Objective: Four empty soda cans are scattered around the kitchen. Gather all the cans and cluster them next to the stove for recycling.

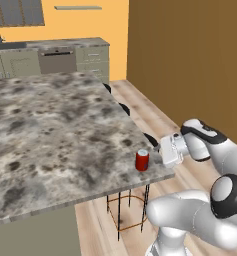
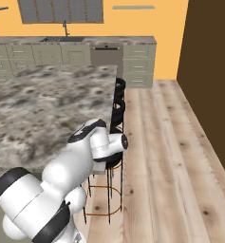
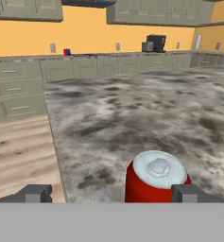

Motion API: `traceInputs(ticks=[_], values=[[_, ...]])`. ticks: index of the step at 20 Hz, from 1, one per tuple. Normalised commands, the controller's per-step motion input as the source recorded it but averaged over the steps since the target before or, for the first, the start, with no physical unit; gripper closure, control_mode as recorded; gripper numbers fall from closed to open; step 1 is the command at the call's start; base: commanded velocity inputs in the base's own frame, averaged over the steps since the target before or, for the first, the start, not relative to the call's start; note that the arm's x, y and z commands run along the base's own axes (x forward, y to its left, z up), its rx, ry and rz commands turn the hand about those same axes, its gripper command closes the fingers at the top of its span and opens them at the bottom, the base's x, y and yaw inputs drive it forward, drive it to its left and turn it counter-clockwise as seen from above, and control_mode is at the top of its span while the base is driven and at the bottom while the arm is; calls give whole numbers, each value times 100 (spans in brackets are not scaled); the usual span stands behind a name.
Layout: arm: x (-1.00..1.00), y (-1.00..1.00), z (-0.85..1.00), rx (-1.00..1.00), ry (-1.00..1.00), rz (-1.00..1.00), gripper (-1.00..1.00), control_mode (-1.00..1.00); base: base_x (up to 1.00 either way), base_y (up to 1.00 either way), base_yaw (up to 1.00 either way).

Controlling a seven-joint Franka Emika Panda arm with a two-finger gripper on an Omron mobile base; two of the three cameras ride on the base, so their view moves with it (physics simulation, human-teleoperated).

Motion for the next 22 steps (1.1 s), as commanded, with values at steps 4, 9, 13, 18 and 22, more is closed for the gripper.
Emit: traceInputs(ticks=[4,9,13,18,22], values=[[11,0,-17,3,0,0,-100,-100,0,0,0],[13,0,-15,3,0,0,-100,-100,0,0,0],[13,0,-9,3,1,0,-100,-100,0,0,0],[9,4,-2,2,1,0,-100,-100,0,0,0],[5,4,-2,2,1,0,-100,-100,0,0,0]])
